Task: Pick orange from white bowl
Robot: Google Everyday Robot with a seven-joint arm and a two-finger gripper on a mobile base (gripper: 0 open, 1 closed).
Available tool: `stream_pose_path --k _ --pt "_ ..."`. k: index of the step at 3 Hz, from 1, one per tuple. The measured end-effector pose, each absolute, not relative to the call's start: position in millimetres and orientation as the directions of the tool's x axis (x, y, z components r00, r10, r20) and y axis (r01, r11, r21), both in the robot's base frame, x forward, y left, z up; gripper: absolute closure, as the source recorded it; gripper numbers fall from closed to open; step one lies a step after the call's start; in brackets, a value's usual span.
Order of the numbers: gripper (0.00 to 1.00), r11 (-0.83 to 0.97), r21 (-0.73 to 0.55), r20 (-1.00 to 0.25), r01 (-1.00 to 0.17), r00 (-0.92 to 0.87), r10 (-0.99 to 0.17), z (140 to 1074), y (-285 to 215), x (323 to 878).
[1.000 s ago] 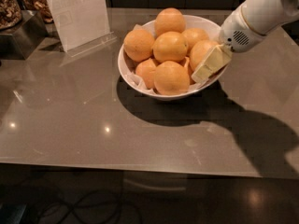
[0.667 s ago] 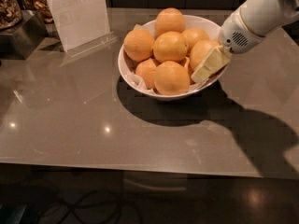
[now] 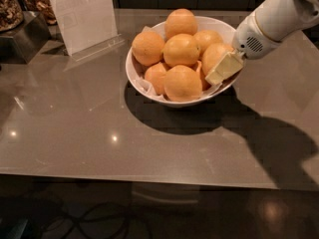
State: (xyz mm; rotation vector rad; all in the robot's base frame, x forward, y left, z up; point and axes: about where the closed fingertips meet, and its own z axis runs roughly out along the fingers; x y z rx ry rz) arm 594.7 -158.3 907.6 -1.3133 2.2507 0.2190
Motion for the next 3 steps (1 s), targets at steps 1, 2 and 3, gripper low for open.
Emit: stream_pose_path --k 1,2,3 --pt "0.82 0.519 -0.141 -0.513 -0.843 -0.386 -0.766 910.4 -159.3 594.0" --pt "1.0 0.504 -0.192 -0.56 -0.842 -0.327 -0.761 947.2 -160.6 580.6" --pt "1.0 0.489 -0.255 -0.601 -0.834 -0.26 -0.756 990.8 -165.0 554.5"
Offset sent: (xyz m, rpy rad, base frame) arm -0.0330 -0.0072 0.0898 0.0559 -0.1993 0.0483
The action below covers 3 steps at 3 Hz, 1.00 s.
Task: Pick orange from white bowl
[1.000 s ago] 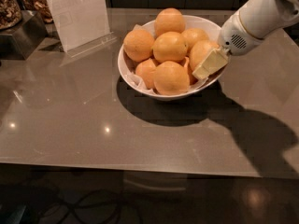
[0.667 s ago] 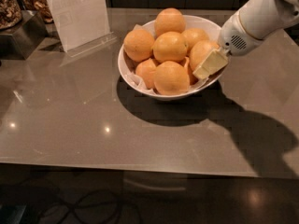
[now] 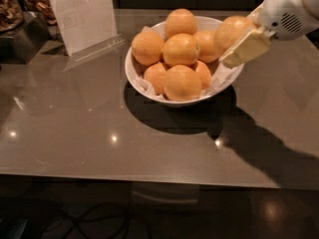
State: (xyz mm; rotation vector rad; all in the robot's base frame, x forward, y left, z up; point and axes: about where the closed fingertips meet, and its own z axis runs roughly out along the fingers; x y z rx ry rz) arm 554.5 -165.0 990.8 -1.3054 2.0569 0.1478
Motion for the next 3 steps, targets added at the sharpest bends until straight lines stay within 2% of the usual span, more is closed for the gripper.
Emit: stream_pose_path --k 1,2,3 --pt "1.0 0.501 -0.288 -0.636 -0.816 -0.228 -0.737 1023.9 -179.6 518.0" --pt "1.0 0.519 -0.226 -0.682 -0.824 -0.246 -0.688 1018.3 -190.8 486.9" --pt "1.0 0.495 -0.1 -0.717 -0.863 -0.282 -0.637 991.2 -184.8 464.3"
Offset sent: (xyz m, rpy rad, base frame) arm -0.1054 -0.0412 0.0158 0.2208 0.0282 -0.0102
